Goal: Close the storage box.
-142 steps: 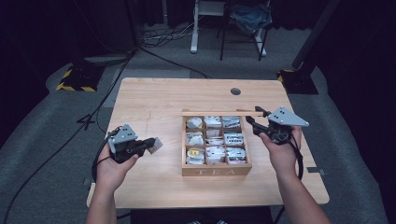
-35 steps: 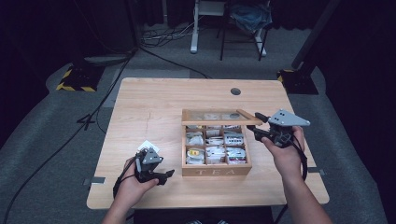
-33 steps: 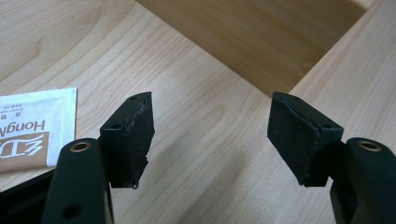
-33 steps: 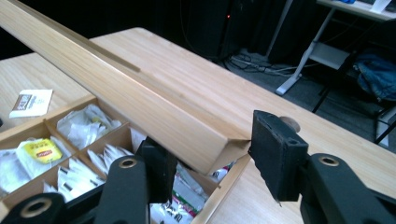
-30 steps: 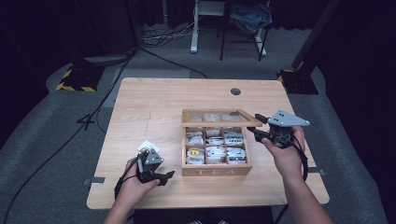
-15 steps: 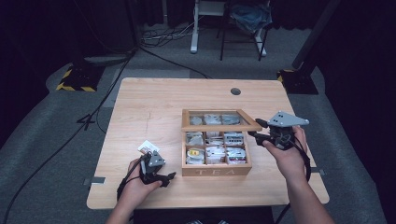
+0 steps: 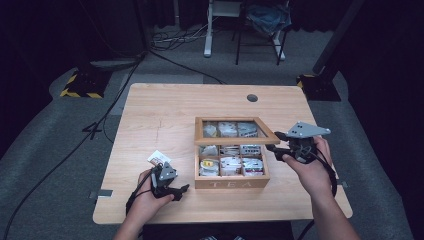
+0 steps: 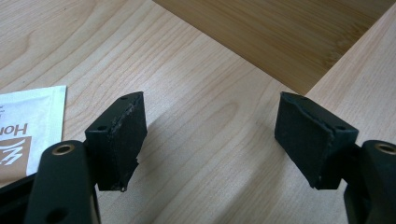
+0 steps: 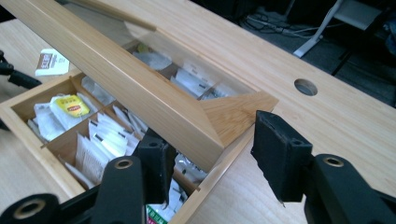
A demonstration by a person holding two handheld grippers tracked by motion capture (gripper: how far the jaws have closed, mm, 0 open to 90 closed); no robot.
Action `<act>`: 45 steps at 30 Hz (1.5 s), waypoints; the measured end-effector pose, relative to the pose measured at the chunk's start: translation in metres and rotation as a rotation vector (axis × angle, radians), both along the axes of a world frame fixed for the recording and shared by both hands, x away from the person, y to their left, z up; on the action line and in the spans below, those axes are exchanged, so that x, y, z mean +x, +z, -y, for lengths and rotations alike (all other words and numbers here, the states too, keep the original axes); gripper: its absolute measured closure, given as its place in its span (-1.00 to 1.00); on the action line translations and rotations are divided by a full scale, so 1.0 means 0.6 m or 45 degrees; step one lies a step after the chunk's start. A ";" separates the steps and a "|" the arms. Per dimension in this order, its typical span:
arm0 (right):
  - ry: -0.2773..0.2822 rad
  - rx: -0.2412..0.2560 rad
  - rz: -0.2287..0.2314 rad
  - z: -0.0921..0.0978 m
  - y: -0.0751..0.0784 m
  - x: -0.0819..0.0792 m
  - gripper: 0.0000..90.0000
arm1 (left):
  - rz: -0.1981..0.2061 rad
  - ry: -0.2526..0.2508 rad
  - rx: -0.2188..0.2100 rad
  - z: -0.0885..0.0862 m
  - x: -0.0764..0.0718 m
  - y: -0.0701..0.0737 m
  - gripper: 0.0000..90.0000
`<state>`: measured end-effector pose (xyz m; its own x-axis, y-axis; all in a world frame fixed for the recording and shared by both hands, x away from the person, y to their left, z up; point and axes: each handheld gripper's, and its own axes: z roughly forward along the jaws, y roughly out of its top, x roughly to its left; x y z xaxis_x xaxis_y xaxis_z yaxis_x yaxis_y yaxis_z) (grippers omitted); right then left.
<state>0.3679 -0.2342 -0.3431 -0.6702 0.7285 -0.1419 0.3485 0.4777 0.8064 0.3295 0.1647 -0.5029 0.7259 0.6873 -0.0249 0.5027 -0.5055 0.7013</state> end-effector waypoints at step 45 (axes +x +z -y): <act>0.047 -0.259 -0.312 -0.018 -0.022 -0.010 0.04 | 0.003 0.001 -0.001 0.000 0.000 0.000 -0.43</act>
